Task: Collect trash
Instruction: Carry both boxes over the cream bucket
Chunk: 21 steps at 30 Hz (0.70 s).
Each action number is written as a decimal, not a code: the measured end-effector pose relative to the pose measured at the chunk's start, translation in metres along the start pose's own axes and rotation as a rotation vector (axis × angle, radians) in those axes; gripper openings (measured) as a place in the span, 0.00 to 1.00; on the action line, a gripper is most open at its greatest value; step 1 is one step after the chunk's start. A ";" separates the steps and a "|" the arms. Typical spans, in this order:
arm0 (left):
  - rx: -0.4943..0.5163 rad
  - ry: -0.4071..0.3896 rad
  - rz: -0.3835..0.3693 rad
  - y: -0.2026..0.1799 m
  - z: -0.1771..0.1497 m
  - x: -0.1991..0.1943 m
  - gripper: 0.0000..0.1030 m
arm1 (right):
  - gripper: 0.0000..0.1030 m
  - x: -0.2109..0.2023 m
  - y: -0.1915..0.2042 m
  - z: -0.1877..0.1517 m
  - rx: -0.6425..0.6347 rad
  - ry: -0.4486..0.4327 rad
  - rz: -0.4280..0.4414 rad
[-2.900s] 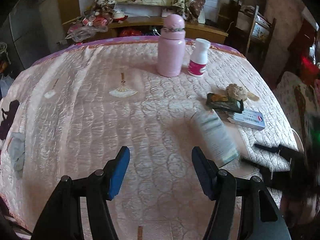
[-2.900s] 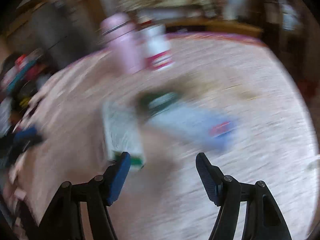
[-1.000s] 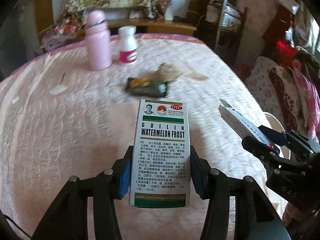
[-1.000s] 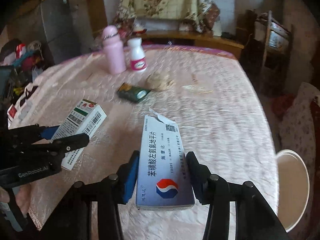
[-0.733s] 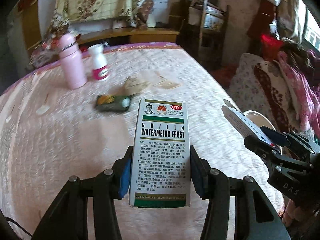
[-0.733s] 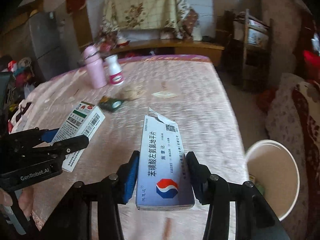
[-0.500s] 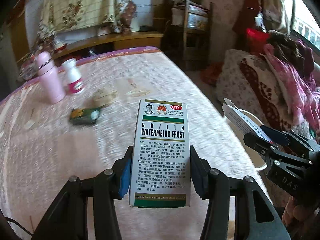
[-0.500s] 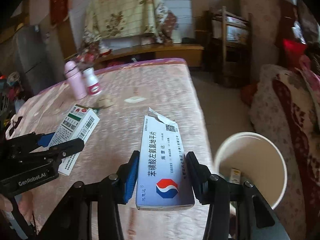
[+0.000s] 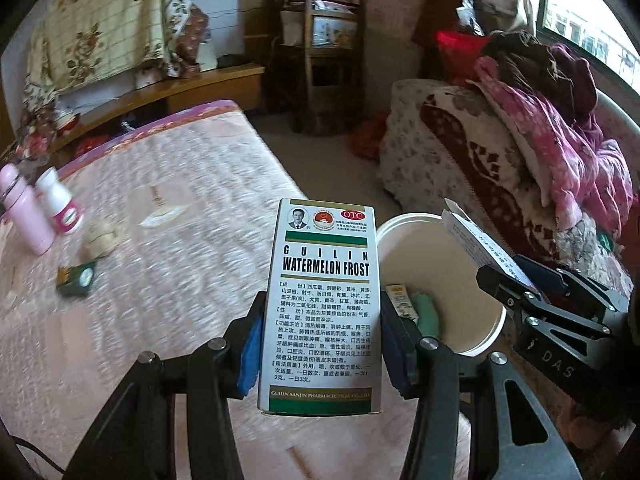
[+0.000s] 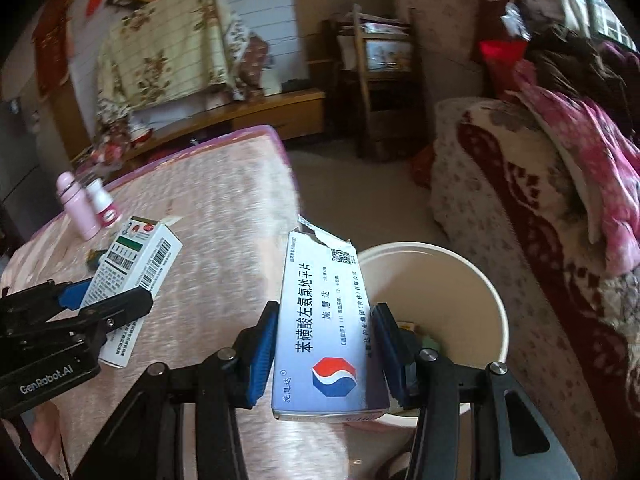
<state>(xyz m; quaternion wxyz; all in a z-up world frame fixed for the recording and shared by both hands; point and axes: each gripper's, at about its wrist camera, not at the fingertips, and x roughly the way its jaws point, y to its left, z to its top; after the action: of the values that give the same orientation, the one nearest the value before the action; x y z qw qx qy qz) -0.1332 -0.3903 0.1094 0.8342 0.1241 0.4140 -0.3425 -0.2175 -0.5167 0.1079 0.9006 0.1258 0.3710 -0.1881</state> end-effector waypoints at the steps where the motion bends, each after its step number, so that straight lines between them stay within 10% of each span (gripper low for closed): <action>1: 0.004 0.003 -0.002 -0.004 0.001 0.003 0.51 | 0.48 0.001 -0.005 0.001 0.007 0.000 -0.010; 21: 0.050 0.073 -0.046 -0.056 0.013 0.060 0.51 | 0.48 0.030 -0.075 -0.007 0.156 0.007 -0.097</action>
<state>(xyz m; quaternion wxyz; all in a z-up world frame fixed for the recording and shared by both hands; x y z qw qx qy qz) -0.1381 -0.4659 0.0753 0.8072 0.1476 0.4381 -0.3671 -0.2342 -0.5885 0.0749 0.8766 0.1782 0.3641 -0.2595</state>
